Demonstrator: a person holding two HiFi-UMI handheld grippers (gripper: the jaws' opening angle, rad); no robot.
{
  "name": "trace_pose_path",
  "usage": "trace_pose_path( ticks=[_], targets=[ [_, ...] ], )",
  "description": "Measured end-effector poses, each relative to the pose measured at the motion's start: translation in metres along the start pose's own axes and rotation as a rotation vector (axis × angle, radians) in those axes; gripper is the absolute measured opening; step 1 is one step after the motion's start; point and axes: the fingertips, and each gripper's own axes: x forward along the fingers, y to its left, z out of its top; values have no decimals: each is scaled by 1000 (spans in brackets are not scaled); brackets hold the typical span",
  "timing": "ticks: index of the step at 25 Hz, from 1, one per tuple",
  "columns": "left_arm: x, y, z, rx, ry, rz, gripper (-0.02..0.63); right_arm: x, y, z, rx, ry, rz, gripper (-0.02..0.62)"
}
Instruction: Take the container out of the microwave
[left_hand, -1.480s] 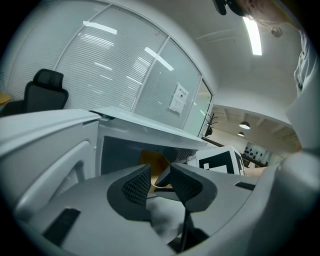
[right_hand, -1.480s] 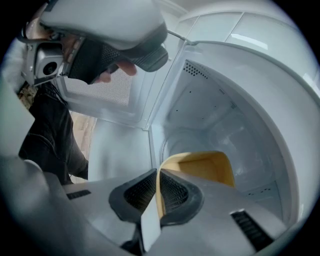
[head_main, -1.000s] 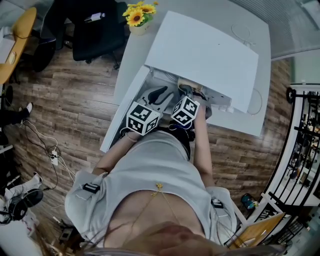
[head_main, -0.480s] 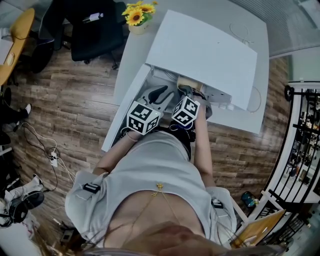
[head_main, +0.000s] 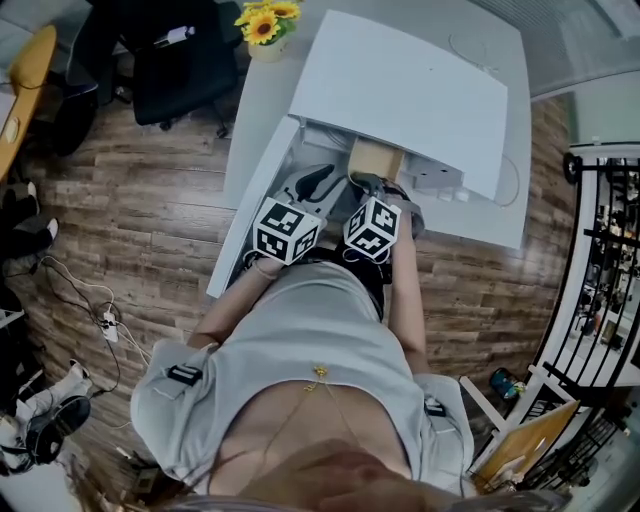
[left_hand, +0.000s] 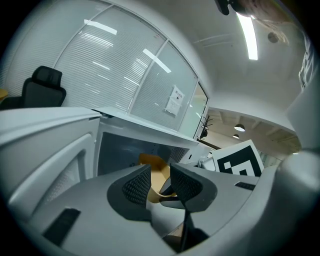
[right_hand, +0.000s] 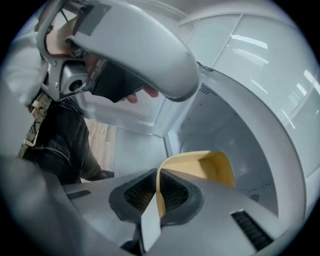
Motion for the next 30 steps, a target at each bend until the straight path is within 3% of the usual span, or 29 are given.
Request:
trace_pose_path(
  ticks=[20, 30],
  targets=[
    [-28, -36, -19, 1, -35, 144, 121, -50, 64, -27, -112, -79, 103, 31],
    [-48, -59, -42, 12, -26, 169, 121, -67, 90, -38, -144, -106, 135, 31]
  ],
)
